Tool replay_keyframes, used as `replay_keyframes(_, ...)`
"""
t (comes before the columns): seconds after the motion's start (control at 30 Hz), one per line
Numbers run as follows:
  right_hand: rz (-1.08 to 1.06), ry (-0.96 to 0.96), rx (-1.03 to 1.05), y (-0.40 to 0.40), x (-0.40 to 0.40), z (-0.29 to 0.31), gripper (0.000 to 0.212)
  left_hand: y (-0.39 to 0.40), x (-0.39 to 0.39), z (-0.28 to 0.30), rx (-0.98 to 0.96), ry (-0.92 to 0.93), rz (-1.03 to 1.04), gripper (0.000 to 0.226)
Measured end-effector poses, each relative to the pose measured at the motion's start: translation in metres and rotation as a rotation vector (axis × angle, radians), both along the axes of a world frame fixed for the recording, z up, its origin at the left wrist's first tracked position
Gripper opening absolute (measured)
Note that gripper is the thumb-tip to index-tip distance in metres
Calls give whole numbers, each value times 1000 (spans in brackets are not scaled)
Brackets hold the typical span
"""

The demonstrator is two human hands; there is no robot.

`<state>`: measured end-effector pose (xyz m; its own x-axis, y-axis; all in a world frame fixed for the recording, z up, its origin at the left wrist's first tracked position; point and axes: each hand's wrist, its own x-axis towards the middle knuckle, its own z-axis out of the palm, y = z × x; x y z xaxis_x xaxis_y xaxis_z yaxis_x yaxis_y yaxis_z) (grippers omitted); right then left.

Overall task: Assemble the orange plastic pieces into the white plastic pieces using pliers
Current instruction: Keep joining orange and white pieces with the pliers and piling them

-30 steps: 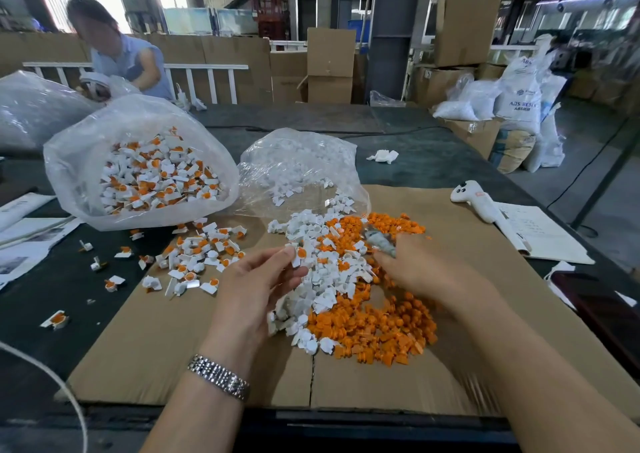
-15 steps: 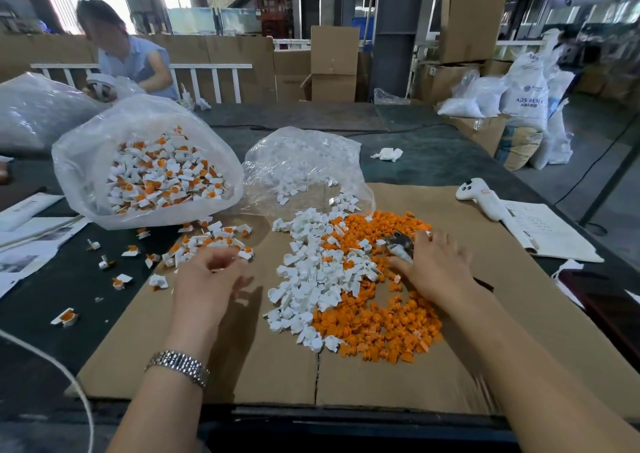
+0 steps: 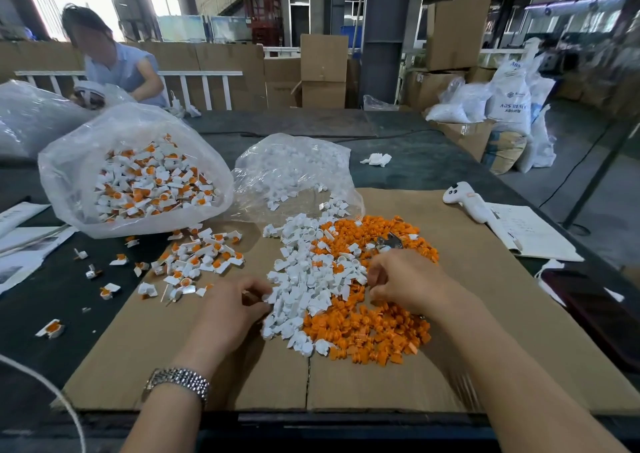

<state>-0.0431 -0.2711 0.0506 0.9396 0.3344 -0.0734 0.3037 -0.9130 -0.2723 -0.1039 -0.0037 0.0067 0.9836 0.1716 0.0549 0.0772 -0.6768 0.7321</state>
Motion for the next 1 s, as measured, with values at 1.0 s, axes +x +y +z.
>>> replay_keyframes(1.0, 98, 104, 810, 61, -15, 19, 11, -26, 4, 11, -1323, 92, -140, 28)
